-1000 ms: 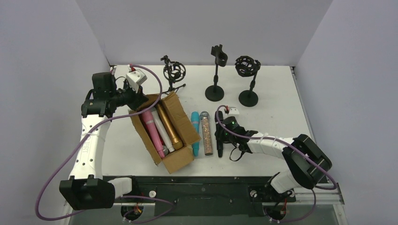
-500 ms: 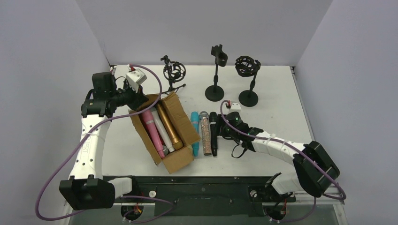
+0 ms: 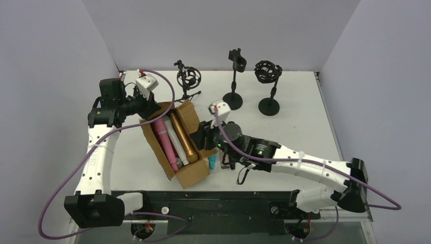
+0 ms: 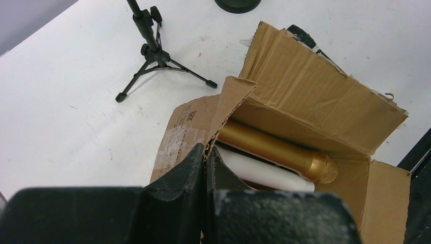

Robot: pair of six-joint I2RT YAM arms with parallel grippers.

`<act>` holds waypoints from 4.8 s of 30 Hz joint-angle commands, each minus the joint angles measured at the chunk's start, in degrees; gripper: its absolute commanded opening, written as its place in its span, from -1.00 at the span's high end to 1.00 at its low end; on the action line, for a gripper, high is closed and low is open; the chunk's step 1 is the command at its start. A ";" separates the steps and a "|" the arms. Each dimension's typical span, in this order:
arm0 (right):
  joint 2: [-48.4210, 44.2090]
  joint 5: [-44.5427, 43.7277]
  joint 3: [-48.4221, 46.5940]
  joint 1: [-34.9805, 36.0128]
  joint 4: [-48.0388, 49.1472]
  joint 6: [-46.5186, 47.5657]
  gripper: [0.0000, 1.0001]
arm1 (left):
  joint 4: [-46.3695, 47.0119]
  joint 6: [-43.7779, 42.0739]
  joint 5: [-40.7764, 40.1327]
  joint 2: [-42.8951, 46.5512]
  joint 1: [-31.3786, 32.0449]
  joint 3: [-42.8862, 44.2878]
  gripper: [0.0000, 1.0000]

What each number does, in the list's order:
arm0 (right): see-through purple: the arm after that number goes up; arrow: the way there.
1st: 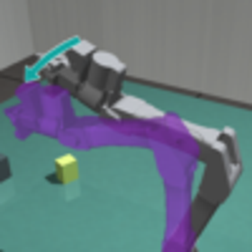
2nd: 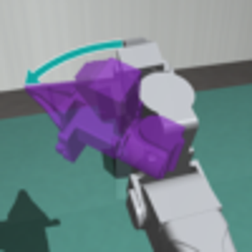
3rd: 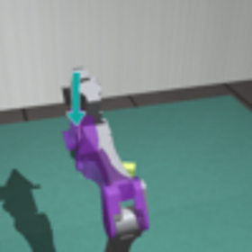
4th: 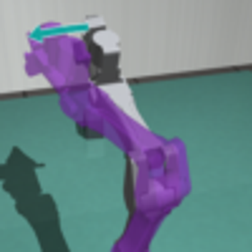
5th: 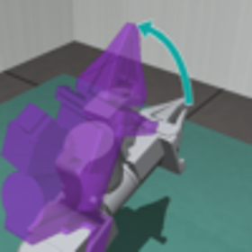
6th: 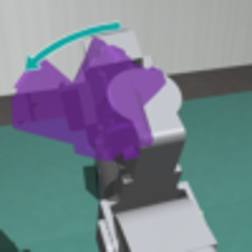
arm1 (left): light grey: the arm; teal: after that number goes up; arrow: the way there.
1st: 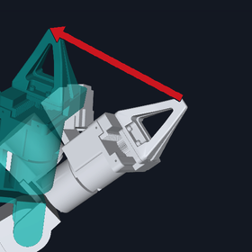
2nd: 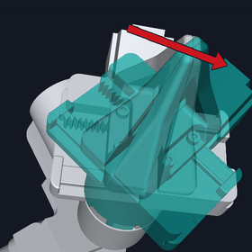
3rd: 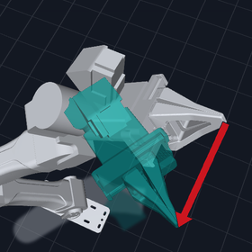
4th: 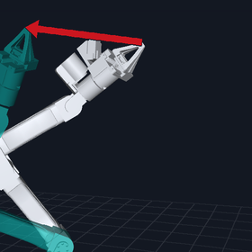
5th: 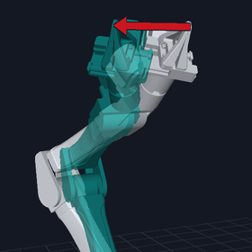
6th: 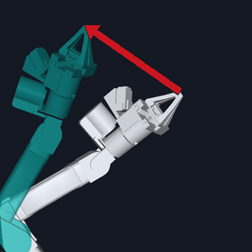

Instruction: Attach the microphones to the stand

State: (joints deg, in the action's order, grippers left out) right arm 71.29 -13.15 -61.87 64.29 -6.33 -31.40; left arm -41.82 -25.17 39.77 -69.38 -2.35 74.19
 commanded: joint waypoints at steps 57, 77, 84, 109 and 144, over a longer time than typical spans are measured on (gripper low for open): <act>7.18 -11.68 -1.60 3.93 4.90 2.66 1.00 | 5.57 -2.76 -2.61 4.19 0.23 -0.85 1.00; -1.40 -5.10 23.15 -26.09 1.10 -2.56 1.00 | -7.55 -15.78 4.44 -2.37 -2.00 9.62 1.00; 8.76 -1.73 23.42 -27.70 6.63 -2.12 1.00 | -18.73 -27.71 6.74 -6.69 -4.14 13.42 1.00; -2.71 -7.93 15.59 -17.95 1.20 -1.82 -0.08 | 11.99 -1.33 3.91 4.51 -0.29 -3.63 1.00; 39.14 -16.29 -26.25 7.10 -11.47 9.80 -0.04 | 8.81 3.04 -0.05 13.60 -0.07 -8.53 1.00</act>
State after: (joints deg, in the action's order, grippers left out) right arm 109.60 -24.93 -86.15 71.50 -17.26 -22.48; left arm -34.92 -21.04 36.91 -57.10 -2.70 64.58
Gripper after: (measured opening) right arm 0.517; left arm 0.007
